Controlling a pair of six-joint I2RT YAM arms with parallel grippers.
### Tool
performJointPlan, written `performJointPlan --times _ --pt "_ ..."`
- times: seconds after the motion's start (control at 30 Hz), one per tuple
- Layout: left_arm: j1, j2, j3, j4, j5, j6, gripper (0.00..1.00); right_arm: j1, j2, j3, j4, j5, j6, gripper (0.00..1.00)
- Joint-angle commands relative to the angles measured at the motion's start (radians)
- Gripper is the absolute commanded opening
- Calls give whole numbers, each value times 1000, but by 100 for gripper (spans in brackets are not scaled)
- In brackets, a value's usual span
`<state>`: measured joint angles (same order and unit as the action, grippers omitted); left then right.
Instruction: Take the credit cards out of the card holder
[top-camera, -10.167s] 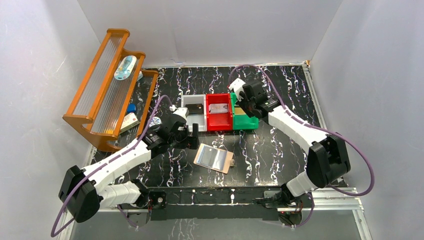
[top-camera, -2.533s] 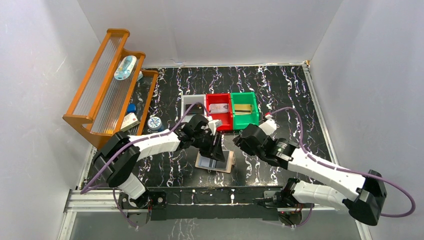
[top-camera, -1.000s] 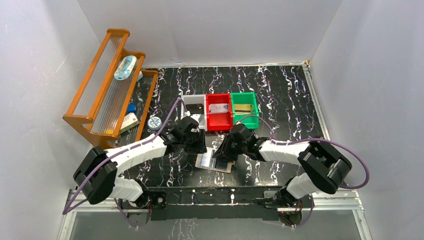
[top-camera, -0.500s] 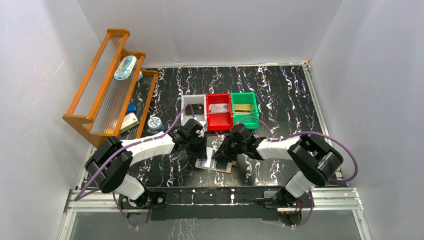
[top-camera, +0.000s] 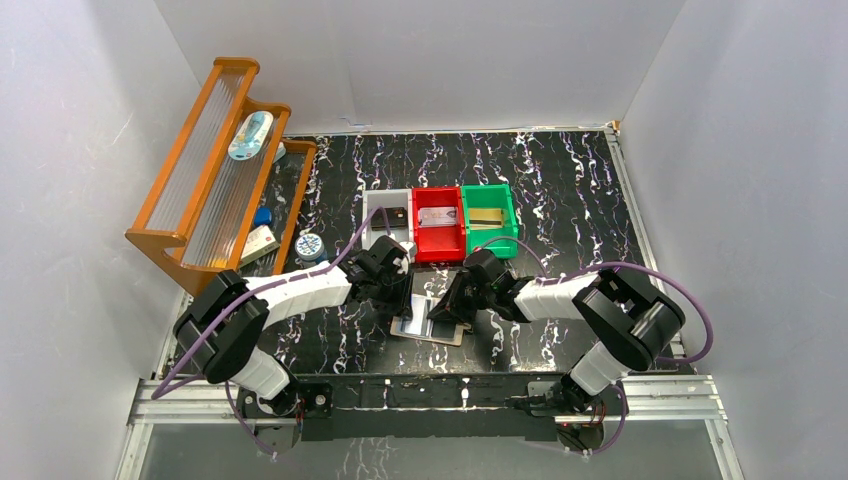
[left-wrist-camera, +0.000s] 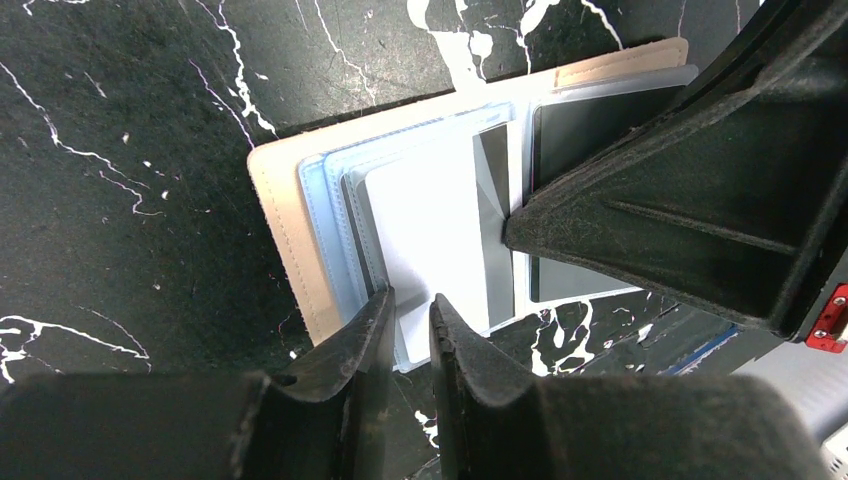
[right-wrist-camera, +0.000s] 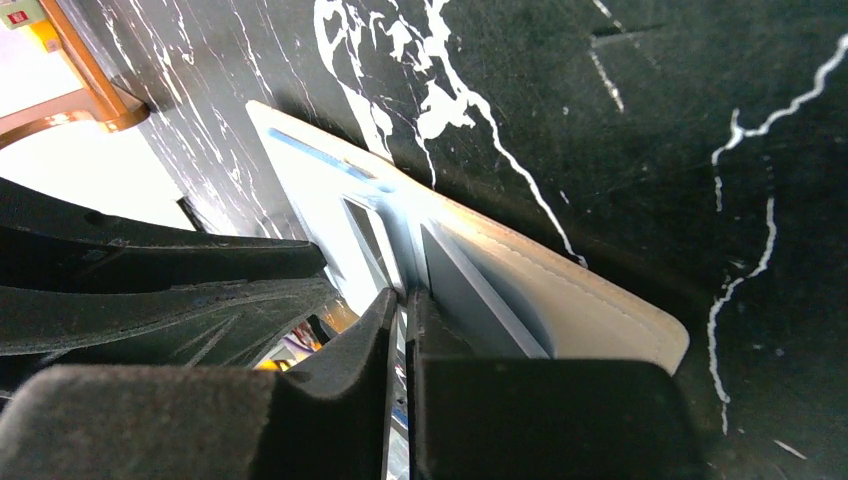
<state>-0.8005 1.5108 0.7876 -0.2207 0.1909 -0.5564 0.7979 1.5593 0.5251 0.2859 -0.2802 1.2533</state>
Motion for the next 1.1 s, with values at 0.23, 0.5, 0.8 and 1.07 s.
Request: performJointPlan --times 0.23,0.5,0.8,1.07 --pt "0 15 17 -74 -63 12 18 -14 -45 -29 -21 12 -16 10" --pt "-1 21 18 -74 -59 13 18 -20 -70 -40 -26 15 -21 13" --pt "-1 26 20 -67 -44 16 18 -21 -29 -38 53 -9 7 34" --pt "0 13 19 -66 -44 13 18 -22 -27 -54 53 25 23 14"
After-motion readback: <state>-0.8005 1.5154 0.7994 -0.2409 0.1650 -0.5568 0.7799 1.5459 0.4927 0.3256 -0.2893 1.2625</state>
